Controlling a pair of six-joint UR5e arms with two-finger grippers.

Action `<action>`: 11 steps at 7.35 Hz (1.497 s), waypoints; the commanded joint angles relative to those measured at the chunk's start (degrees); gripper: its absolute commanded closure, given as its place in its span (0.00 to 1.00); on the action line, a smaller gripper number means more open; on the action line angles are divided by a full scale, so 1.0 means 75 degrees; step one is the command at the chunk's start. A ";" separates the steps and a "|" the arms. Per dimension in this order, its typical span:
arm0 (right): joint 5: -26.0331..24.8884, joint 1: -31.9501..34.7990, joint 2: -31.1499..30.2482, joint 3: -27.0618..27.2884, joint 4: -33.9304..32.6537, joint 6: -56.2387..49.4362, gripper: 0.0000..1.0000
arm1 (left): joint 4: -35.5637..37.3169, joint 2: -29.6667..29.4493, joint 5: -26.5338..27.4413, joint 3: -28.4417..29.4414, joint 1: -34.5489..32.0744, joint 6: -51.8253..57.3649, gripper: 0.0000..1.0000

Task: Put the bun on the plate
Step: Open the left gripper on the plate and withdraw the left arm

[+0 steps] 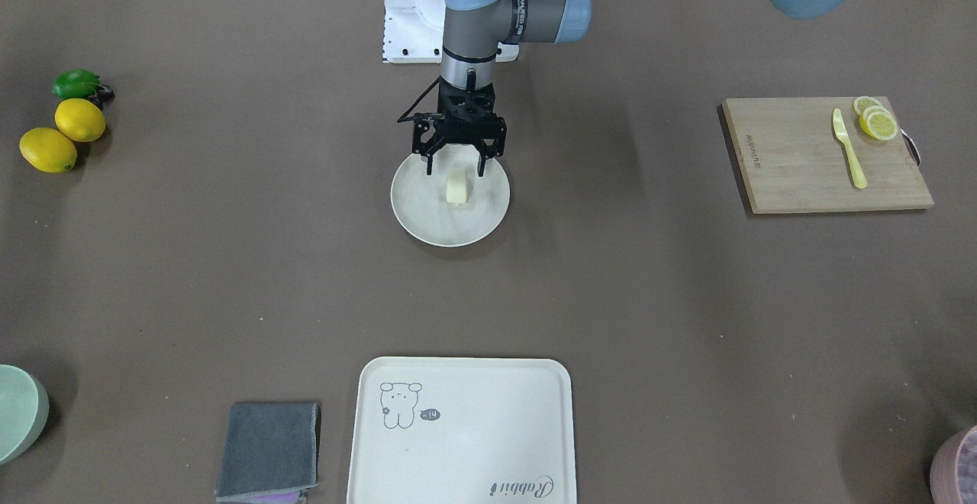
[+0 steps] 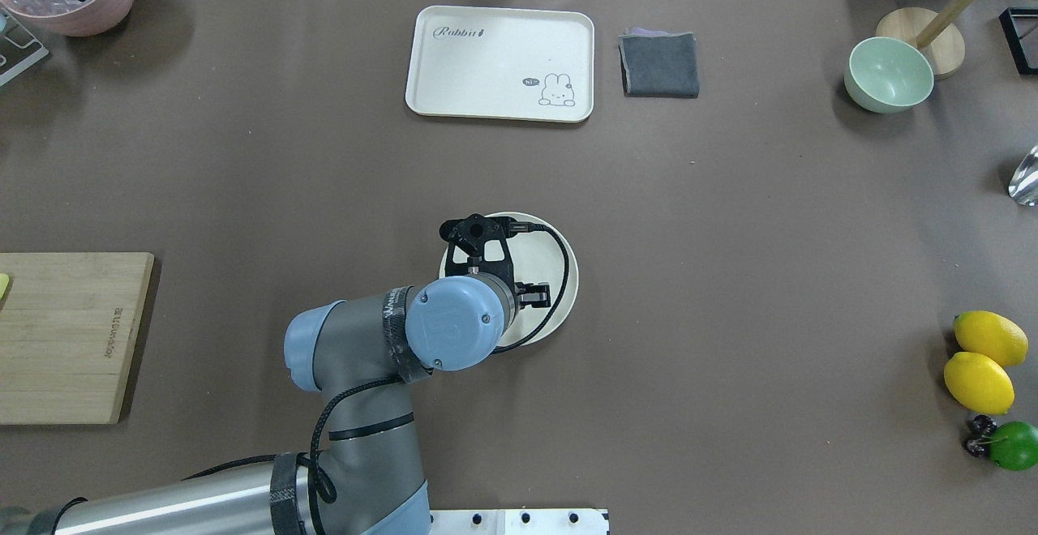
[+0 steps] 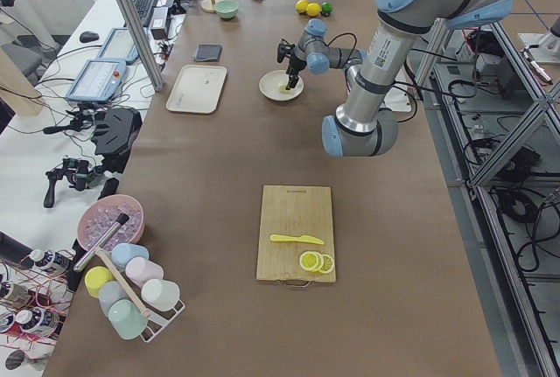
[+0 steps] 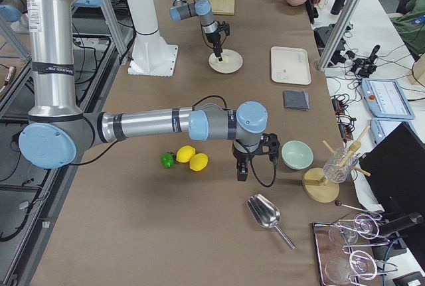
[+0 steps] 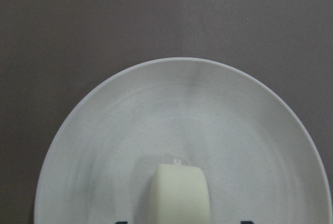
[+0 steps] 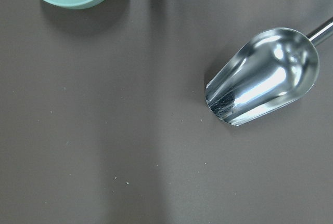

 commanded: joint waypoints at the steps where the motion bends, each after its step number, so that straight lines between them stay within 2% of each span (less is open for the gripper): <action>1: 0.0058 0.0011 -0.0021 -0.0013 -0.0009 0.0003 0.00 | 0.0931 0.0116 -0.0836 -0.0877 -0.0741 0.0944 0.03; 2: 0.0046 0.0057 -0.0056 -0.0059 0.0002 -0.0020 0.00 | 0.1112 0.0627 -0.1029 -0.1428 -0.1489 0.1924 0.02; 3: 0.0058 0.0127 -0.0219 -0.0060 0.0037 -0.0066 0.00 | 0.1067 0.0946 -0.1391 -0.1387 -0.2355 0.3036 0.02; 4: 0.0081 0.0279 -0.0337 -0.0036 0.0026 -0.0171 0.00 | 0.0951 0.1378 -0.2021 -0.1375 -0.3292 0.3512 0.02; 5: 0.0081 0.0327 -0.0361 -0.0059 0.0026 -0.0207 0.00 | 0.0335 0.1754 -0.2352 -0.1375 -0.4090 0.4247 0.02; 6: 0.0081 0.0339 -0.0350 -0.0071 0.0026 -0.0219 0.00 | -0.0693 0.2372 -0.2251 -0.1178 -0.4399 0.5438 0.02; 7: 0.0081 0.0351 -0.0338 -0.0071 0.0026 -0.0219 0.00 | -0.1306 0.2506 -0.2331 -0.0387 -0.5191 0.5914 0.02; 9: 0.0081 0.0351 -0.0291 -0.0060 0.0026 -0.0219 0.00 | -0.1477 0.2717 -0.2344 0.0251 -0.5421 0.6024 0.02; 10: 0.0093 0.0351 -0.0268 -0.0083 0.0014 -0.0208 0.00 | -0.1418 0.2916 -0.2622 0.0532 -0.6107 0.6047 0.02; 11: 0.0093 0.0351 -0.0256 -0.0083 0.0014 -0.0208 0.00 | -0.1406 0.3184 -0.3715 0.0663 -0.6879 0.6616 0.02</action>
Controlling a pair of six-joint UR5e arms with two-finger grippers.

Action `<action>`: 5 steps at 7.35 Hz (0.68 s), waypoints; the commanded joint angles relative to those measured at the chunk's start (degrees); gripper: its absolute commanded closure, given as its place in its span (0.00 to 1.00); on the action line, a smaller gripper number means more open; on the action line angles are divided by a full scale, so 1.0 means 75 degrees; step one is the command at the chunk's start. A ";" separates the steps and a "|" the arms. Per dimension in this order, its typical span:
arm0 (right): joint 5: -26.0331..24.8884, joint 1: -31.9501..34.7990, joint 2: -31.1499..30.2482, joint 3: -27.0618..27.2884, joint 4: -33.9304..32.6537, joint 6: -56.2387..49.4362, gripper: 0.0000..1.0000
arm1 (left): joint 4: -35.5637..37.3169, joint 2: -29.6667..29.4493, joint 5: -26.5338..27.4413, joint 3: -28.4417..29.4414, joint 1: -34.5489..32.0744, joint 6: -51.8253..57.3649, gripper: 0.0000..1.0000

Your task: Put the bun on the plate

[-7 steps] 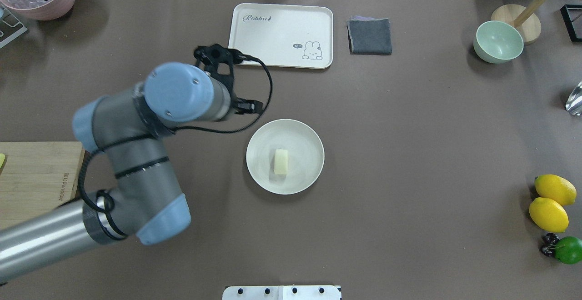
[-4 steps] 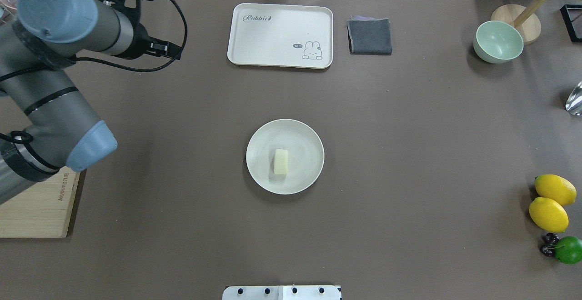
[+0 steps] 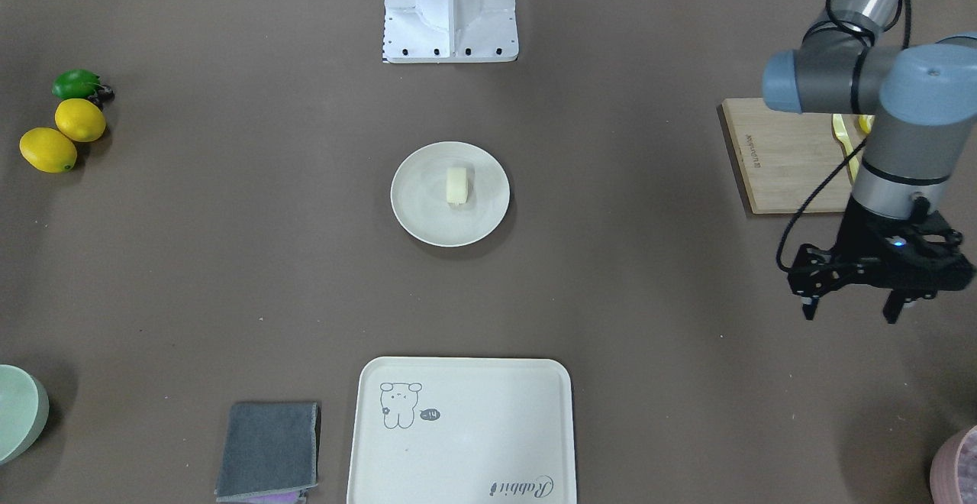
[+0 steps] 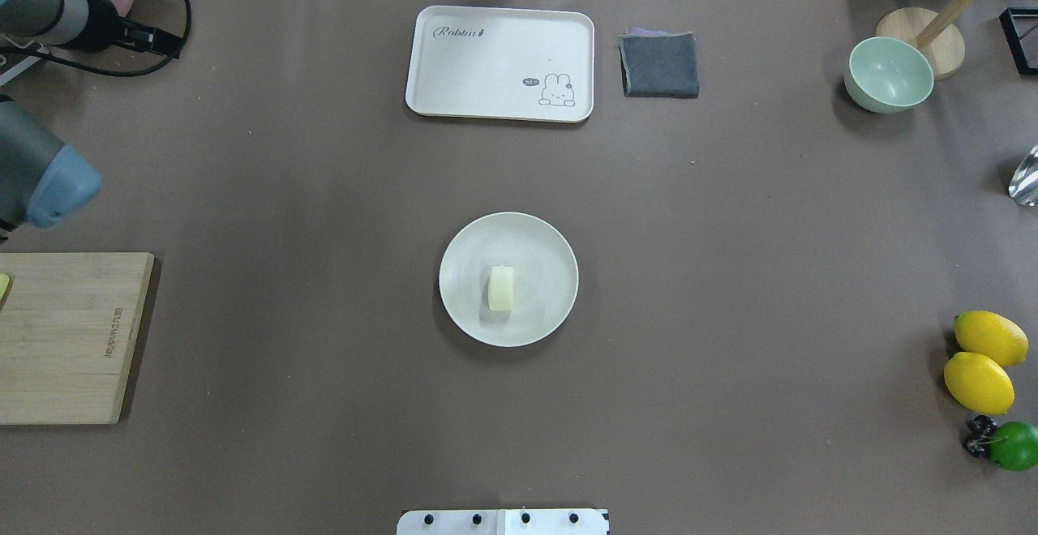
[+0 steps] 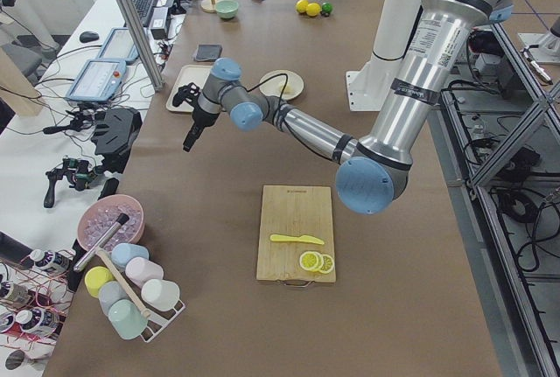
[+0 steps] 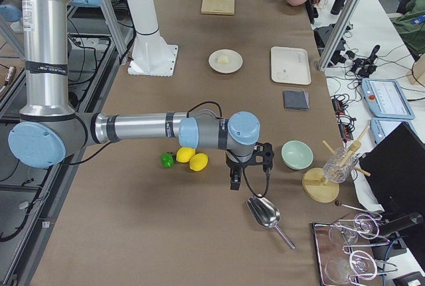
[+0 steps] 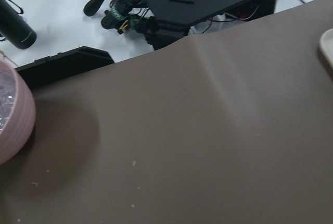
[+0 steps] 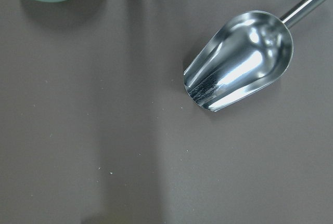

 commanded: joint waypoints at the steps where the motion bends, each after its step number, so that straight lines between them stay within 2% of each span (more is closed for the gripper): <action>1: 0.0004 0.0000 0.0009 -0.0007 -0.0004 0.0004 0.00 | 0.0012 0.0705 -0.2005 0.0316 -0.1767 0.1769 0.02; 2: 0.0004 0.0000 0.0021 -0.0007 -0.0016 0.0062 0.00 | 0.0012 0.1243 -0.3060 0.0282 -0.2589 0.2838 0.02; 3: 0.0074 0.0000 0.0032 -0.0019 -0.0028 0.0109 0.00 | -0.0011 0.1817 -0.4405 0.0270 -0.3374 0.3185 0.02; 4: 0.0075 0.0000 0.0044 -0.0031 -0.0028 0.0156 0.00 | -0.0023 0.2194 -0.5057 0.0247 -0.3893 0.3212 0.02; 5: 0.0075 0.0000 0.0056 -0.0031 -0.0028 0.0157 0.00 | -0.0046 0.2754 -0.4982 0.0270 -0.4002 0.3630 0.02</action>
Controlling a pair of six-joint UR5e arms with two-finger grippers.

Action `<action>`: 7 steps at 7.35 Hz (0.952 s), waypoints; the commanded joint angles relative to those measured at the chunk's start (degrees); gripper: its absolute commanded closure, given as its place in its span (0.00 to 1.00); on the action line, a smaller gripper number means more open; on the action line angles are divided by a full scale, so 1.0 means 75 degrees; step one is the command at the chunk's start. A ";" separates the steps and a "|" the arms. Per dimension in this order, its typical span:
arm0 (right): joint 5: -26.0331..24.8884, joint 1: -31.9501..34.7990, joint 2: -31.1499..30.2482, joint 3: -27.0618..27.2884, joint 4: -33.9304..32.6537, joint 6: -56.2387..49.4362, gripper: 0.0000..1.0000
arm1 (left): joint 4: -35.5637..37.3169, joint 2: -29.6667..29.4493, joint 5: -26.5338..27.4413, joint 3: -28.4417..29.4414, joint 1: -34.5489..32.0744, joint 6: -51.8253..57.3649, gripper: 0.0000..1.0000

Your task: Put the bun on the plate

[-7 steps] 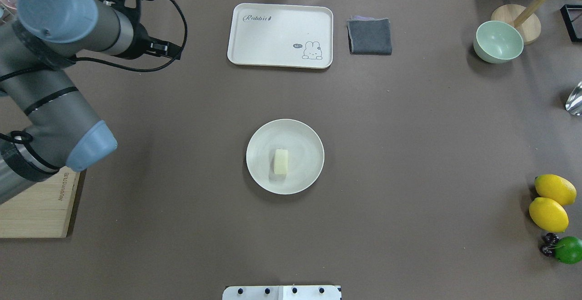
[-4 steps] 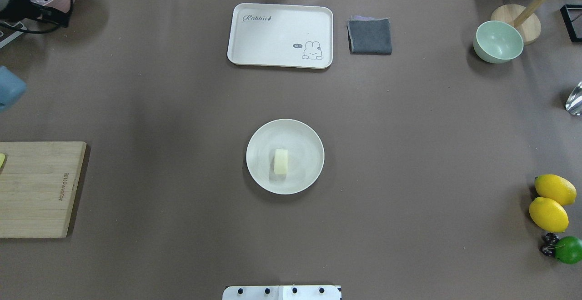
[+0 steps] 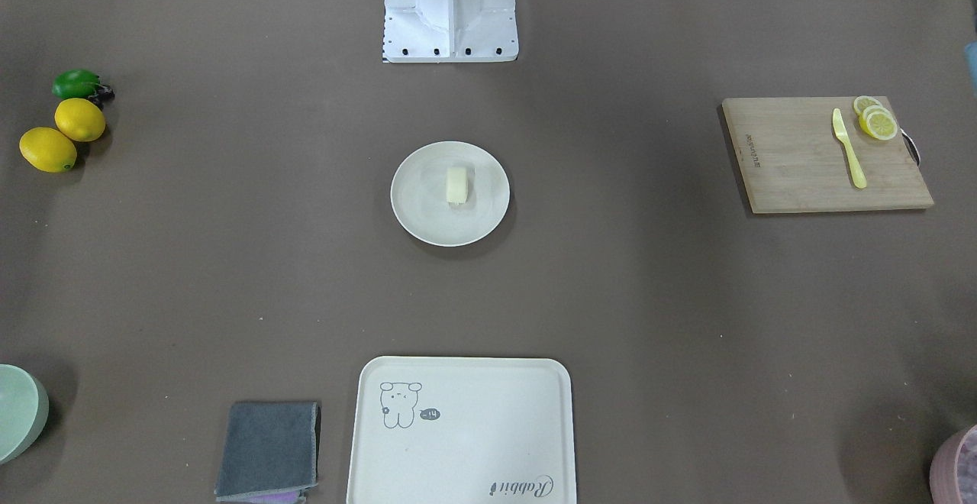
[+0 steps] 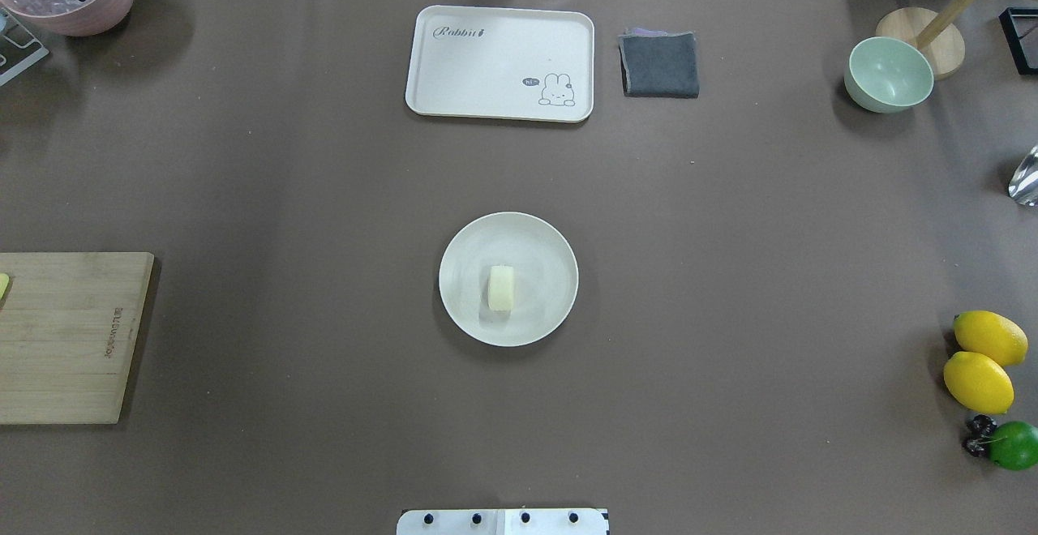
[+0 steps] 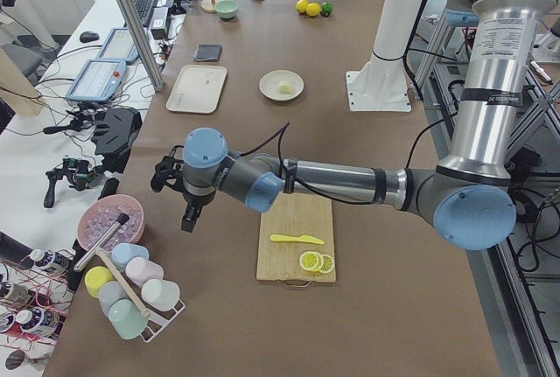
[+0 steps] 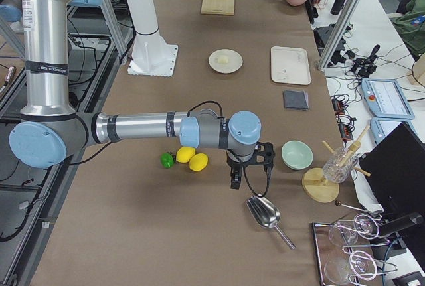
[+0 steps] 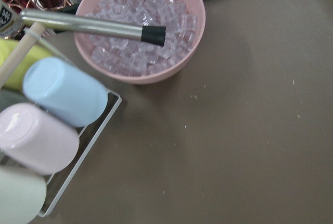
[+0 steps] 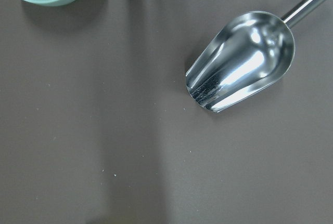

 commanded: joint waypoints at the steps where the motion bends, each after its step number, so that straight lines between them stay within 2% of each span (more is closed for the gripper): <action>1: 0.0008 0.0000 0.0108 -0.0040 -0.0025 0.0081 0.00 | -0.0001 0.0803 -0.0175 0.0044 -0.0395 0.0797 0.02; 3: 0.0008 0.0000 0.0167 -0.0064 -0.0037 0.0164 0.00 | 0.0289 0.0712 -0.0091 -0.0212 -0.0395 0.0765 0.02; 4: 0.0008 0.0000 0.0167 -0.0064 -0.0037 0.0164 0.00 | 0.1313 0.0699 0.0153 -0.0852 -0.0314 0.0765 0.02; 5: 0.0020 0.0000 0.0156 -0.0041 -0.0037 0.0175 0.00 | 0.2286 0.0723 0.0759 -0.1601 -0.0348 0.0800 0.02; 7: -0.0027 -0.0012 0.0167 -0.0052 -0.0026 0.0187 0.00 | 0.2390 0.1014 0.0707 -0.1796 -0.0348 0.0800 0.02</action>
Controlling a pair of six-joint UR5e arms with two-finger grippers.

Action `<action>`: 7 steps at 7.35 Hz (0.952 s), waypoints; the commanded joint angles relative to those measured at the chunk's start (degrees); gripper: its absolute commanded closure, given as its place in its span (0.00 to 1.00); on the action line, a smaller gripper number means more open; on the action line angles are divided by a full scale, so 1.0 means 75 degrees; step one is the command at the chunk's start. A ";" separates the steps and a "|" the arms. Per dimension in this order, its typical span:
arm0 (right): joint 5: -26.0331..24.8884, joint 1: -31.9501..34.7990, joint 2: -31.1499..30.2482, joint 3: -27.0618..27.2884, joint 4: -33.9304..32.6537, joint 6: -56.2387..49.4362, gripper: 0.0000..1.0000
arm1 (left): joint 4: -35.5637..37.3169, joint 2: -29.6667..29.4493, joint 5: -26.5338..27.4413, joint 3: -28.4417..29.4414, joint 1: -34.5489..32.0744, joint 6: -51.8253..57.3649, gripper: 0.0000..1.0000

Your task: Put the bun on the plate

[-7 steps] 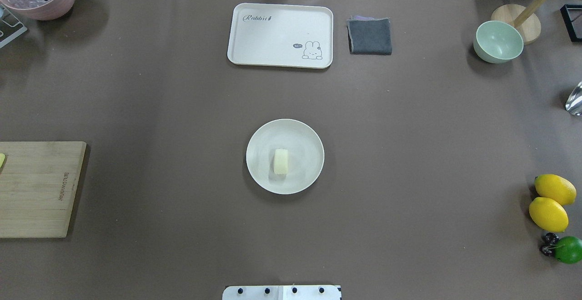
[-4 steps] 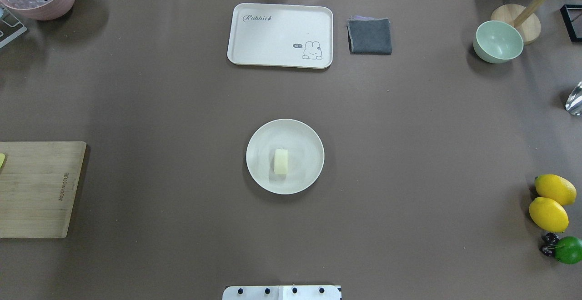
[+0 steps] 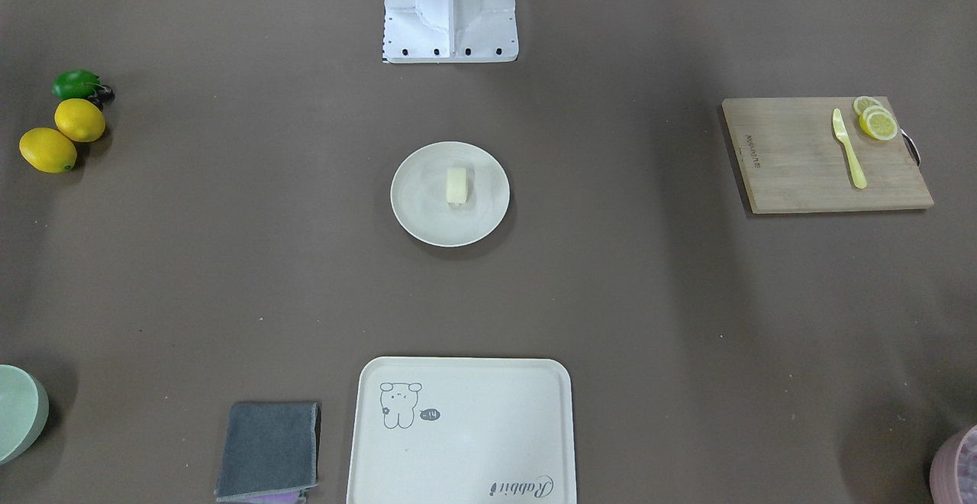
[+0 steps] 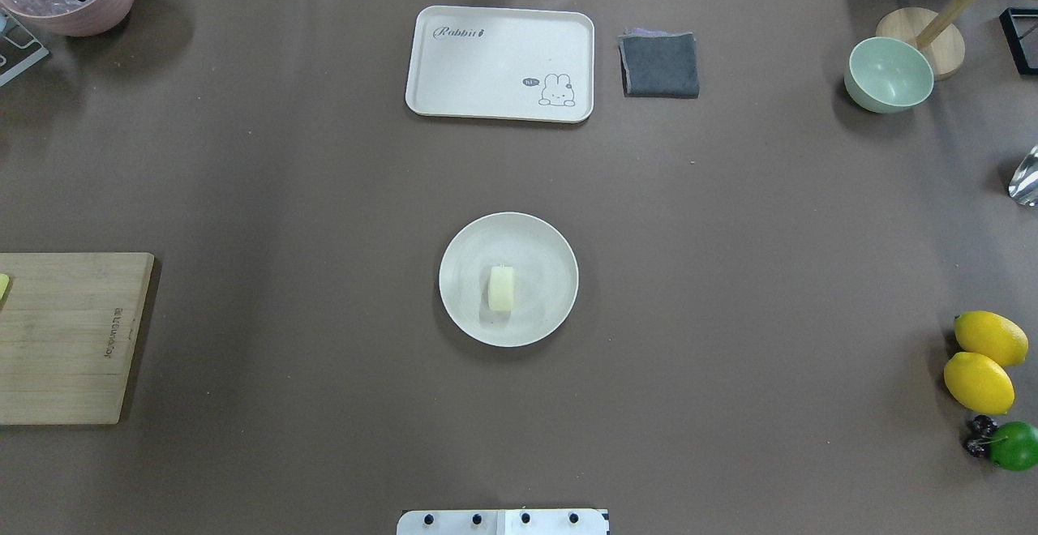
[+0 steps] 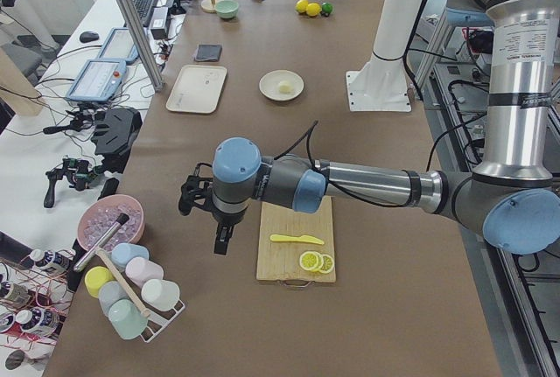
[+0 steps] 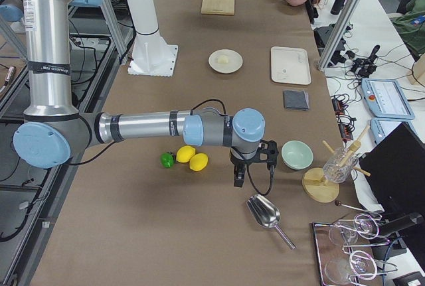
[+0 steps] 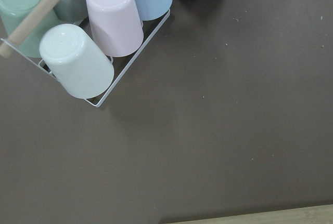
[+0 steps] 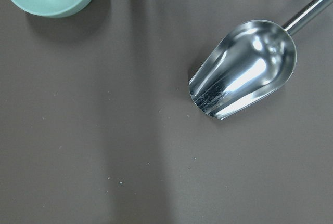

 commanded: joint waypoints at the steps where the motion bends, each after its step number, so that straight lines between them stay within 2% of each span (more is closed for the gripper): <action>1: -0.0076 -0.0029 0.0008 -0.0022 0.0009 0.0173 0.00 | 0.0174 0.0188 0.0042 -0.0165 0.0003 0.0005 0.02; 7: -0.0112 -0.0017 -0.0074 0.0002 0.0045 0.0198 0.00 | 0.0186 0.0153 0.0042 -0.0188 0.0015 0.0005 0.02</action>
